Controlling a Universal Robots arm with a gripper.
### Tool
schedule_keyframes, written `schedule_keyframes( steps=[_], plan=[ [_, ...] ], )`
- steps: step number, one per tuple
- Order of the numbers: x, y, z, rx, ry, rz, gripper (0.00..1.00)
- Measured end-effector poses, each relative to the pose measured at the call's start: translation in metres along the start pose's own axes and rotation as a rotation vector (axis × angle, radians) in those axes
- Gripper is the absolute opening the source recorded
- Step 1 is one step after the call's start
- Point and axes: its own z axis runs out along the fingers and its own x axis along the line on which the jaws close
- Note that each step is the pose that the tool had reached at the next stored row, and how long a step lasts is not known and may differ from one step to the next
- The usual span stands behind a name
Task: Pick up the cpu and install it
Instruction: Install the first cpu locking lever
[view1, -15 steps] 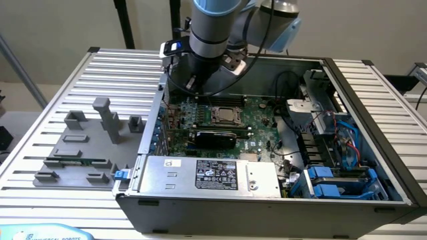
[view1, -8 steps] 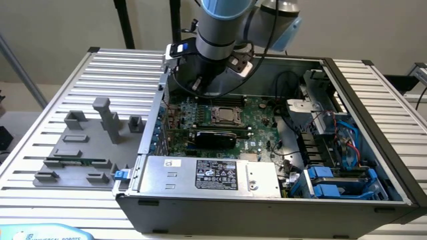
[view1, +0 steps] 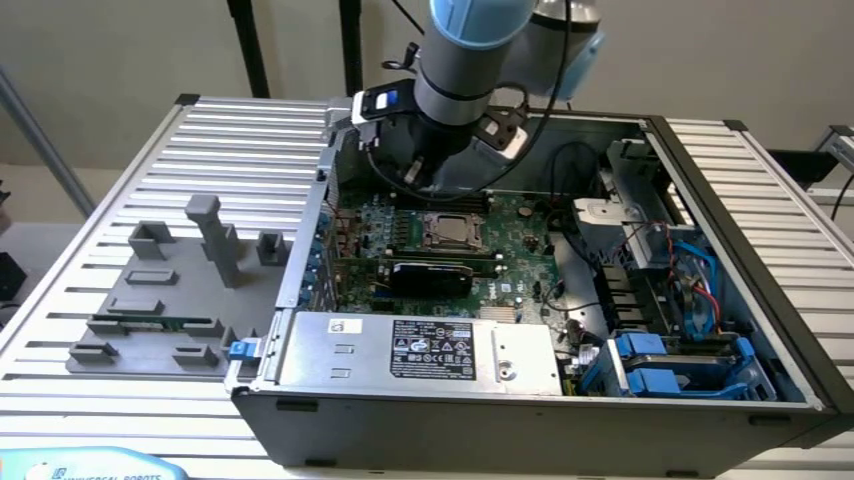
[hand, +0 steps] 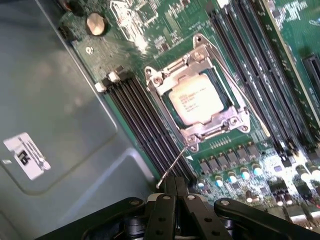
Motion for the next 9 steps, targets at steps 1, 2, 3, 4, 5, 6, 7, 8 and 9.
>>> schedule_keyframes(
  steps=[1,2,3,4,5,6,7,8,9],
  plan=[
    [0.0013,0.0034,-0.0004,0.0012,0.0032,-0.001,0.11],
    [0.0024,0.0064,-0.0006,0.0024,0.0058,-0.001,0.11],
    [0.0024,0.0082,-0.0005,0.0038,0.0079,-0.001,0.11],
    [0.0018,0.0089,0.0,0.0044,0.0091,-0.001,0.11],
    [0.0014,0.0092,0.0003,0.0045,0.0093,-0.001,0.11],
    [0.0011,0.0093,0.0006,0.0043,0.0094,-0.001,0.11],
    [0.0009,0.0095,0.0009,0.004,0.0095,-0.001,0.11],
    [0.0006,0.0097,0.0016,0.0038,0.0095,-0.002,0.11],
    [0.0002,0.01,0.0028,0.0037,0.0094,-0.002,0.11]
  ],
)
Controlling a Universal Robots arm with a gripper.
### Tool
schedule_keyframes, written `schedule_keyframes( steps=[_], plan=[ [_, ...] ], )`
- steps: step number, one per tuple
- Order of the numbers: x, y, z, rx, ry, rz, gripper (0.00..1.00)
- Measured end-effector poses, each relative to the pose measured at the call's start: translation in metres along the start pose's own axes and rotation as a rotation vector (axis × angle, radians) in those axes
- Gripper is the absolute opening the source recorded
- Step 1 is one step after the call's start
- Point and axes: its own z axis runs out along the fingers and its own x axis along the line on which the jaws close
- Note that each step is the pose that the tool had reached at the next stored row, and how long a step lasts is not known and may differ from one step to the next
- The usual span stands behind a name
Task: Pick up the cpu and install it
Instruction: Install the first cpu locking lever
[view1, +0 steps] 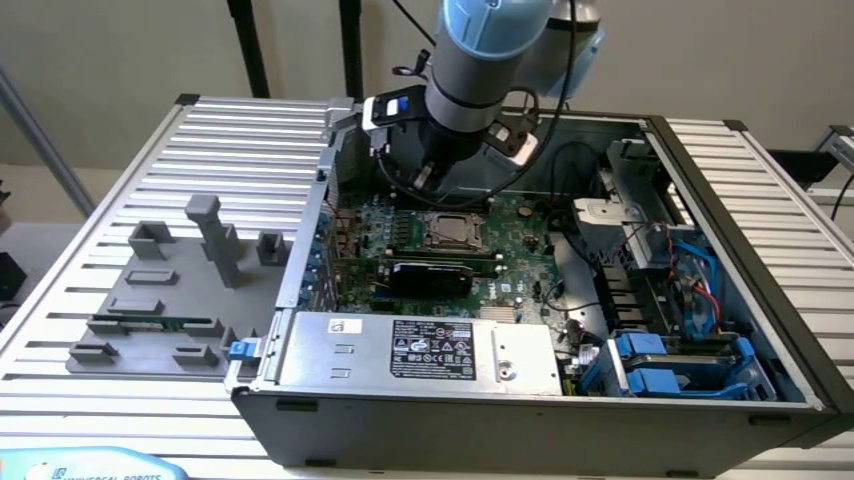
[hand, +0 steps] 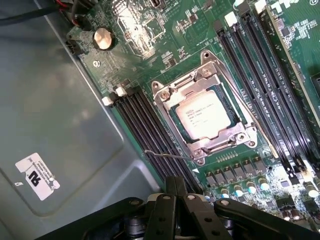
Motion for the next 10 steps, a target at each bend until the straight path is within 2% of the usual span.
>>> schedule_keyframes(
  steps=[10],
  plan=[
    [-0.004,0.0027,0.0174,0.0008,-0.0008,-0.003,0.11]
  ],
)
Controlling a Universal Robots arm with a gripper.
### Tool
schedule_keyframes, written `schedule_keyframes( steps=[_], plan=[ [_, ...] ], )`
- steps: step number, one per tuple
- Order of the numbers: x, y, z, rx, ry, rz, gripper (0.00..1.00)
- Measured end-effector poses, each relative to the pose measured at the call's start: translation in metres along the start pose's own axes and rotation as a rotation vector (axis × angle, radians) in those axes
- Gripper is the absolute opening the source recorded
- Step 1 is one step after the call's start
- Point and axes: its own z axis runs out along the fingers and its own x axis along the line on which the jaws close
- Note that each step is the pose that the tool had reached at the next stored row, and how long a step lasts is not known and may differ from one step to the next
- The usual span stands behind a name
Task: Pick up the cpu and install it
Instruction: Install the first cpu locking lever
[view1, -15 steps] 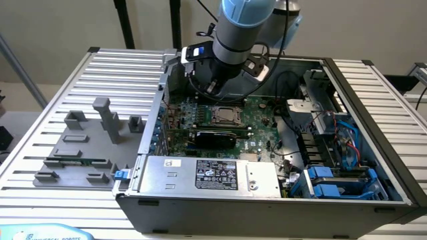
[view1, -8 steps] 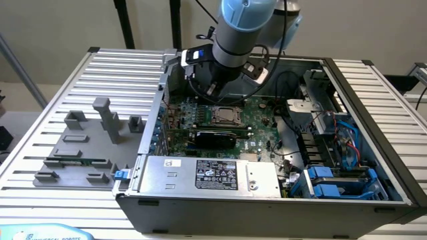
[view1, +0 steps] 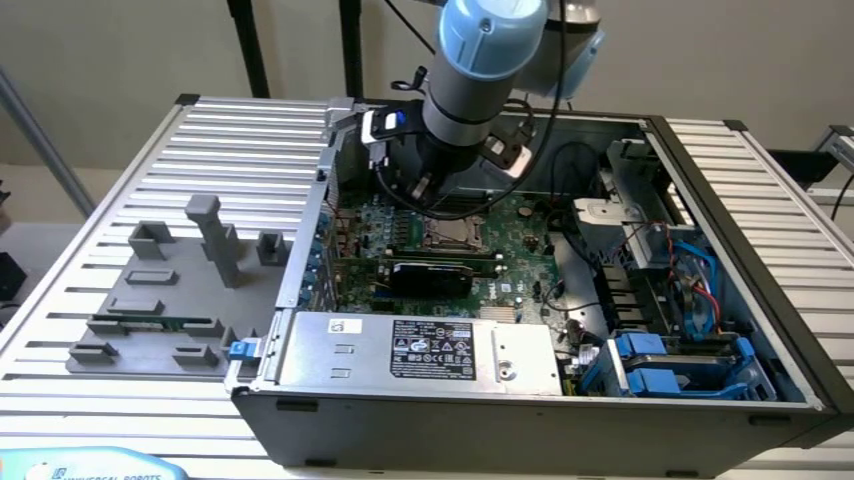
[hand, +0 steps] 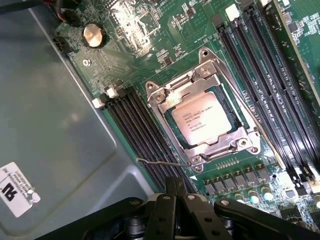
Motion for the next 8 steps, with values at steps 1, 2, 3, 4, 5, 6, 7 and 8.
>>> schedule_keyframes(
  steps=[1,2,3,4,5,6,7,8],
  plan=[
    [0.0,0.0002,0.0019,0.0,-0.0002,0.0,0.11],
    [0.0,0.0004,0.0037,0.0,-0.0005,-0.001,0.11],
    [0.0,0.0005,0.0055,-0.0001,-0.0009,-0.001,0.11],
    [0.0,0.0006,0.0072,-0.0002,-0.0013,-0.001,0.11],
    [0.001,0.0005,0.0086,-0.0003,-0.0017,-0.001,0.11],
    [0.001,0.0003,0.0099,-0.0005,-0.002,-0.001,0.11],
    [0.002,0.0001,0.011,-0.0007,-0.0024,-0.001,0.11],
    [0.002,-0.0002,0.0122,-0.0011,-0.003,-0.001,0.11]
  ],
)
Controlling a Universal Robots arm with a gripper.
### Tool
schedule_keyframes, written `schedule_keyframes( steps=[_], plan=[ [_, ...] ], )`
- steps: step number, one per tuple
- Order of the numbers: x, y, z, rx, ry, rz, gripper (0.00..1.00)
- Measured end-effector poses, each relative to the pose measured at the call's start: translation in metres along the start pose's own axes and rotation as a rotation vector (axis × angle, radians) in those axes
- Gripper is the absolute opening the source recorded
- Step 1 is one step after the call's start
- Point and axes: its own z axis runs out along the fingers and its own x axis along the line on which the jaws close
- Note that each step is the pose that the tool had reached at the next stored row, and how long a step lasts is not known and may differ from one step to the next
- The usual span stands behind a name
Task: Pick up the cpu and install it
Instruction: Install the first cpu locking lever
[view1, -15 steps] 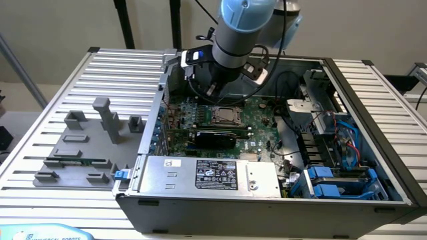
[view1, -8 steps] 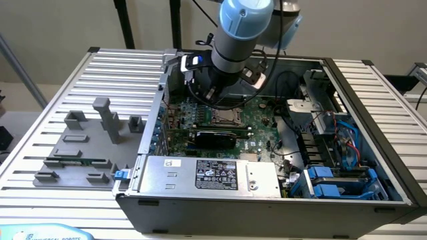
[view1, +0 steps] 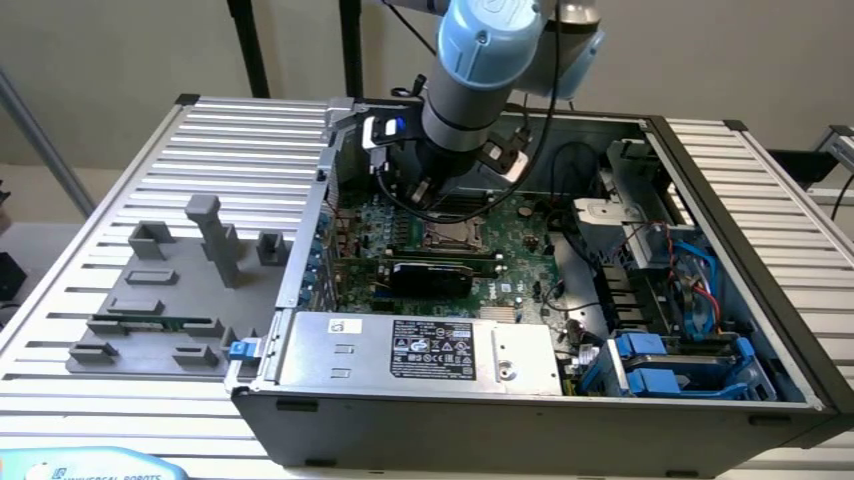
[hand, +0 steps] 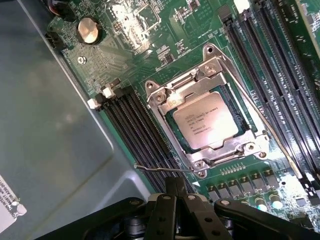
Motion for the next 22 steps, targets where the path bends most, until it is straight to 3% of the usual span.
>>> schedule_keyframes(
  steps=[2,4,8,9,16,22],
  plan=[
    [0.001,-0.0004,0.0022,-0.0015,-0.0027,0.0,0.11],
    [0.002,-0.0007,0.0041,-0.0048,-0.0099,0.001,0.11],
    [0.002,-0.0006,0.0054,-0.0109,-0.036,0.007,0.11],
    [0.002,-0.0008,0.0059,-0.0122,-0.0402,0.008,0.11],
    [0.004,0.0025,0.0079,-0.0127,-0.0489,0.011,0.11],
    [0.008,0.0093,0.0086,-0.0091,-0.0539,0.013,0.11]
  ],
)
